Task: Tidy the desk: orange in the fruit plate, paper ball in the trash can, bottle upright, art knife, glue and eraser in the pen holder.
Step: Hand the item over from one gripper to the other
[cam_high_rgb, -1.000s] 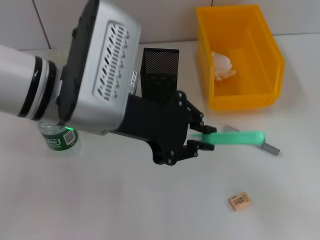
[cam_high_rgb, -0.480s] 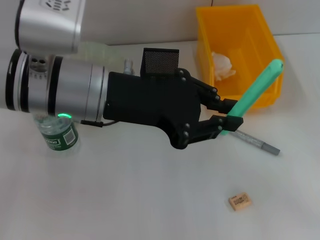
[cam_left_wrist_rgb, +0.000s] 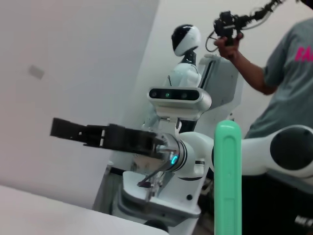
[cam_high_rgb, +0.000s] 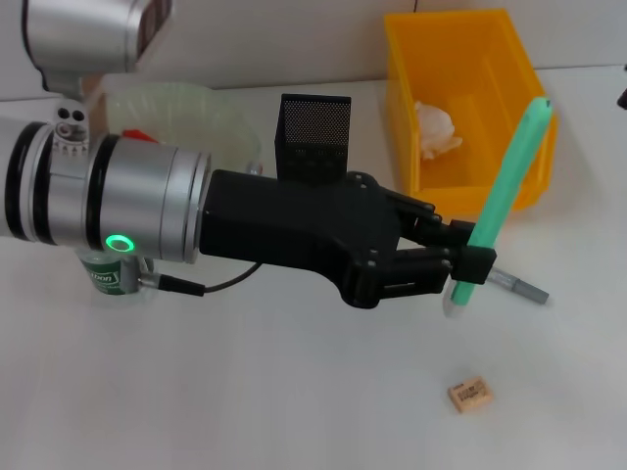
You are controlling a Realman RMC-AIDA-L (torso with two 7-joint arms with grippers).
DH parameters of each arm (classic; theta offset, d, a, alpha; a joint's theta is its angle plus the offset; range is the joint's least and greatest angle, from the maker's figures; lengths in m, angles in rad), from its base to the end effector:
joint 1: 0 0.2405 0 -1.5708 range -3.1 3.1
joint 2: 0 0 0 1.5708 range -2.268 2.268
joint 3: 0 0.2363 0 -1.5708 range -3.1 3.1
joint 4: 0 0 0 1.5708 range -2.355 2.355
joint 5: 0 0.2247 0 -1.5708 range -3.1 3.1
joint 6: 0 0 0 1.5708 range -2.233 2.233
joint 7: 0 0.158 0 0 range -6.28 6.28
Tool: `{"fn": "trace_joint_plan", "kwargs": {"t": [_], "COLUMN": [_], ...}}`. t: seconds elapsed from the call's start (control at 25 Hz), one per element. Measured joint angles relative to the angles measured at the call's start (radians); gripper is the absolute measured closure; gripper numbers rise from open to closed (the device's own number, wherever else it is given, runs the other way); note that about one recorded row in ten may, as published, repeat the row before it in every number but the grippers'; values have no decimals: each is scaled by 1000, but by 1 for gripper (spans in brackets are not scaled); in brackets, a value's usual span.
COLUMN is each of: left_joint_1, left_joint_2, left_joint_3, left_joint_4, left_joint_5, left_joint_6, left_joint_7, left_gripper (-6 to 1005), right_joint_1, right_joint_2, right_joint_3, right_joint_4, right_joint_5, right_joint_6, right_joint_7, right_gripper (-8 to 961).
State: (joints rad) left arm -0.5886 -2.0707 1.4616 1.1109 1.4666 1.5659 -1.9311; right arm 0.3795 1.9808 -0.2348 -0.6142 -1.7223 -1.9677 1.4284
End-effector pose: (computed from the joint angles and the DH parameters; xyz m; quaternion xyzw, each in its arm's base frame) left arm -0.0566 0.3085 -0.0307 0.9452 0.1275 0.2717 0.1287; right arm 0.2826 0.2827 0.1253 -0.8088 0.2149 0.4949 0.2339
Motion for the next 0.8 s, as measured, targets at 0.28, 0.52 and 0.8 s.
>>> {"fn": "trace_joint_plan", "kwargs": {"t": [0.28, 0.52, 0.8], "left_joint_1": [-34, -34, -34], "left_joint_2": [-1, 3, 1], "left_joint_3": [3, -19, -31], "left_joint_4": [-111, -169, -273], "left_joint_5": [-54, -115, -124], "left_joint_6": [18, 35, 33], "left_joint_7": [-60, -198, -261], "left_gripper": [806, 806, 806], "right_joint_1": [9, 17, 33], "right_joint_2": [-87, -182, -194], "right_joint_3": [-70, -107, -158], "right_joint_4": [24, 132, 178], "right_joint_5": [0, -1, -3], "right_joint_6": [-55, -82, -150], "right_joint_7": [363, 559, 677], "right_gripper": [263, 265, 266]}}
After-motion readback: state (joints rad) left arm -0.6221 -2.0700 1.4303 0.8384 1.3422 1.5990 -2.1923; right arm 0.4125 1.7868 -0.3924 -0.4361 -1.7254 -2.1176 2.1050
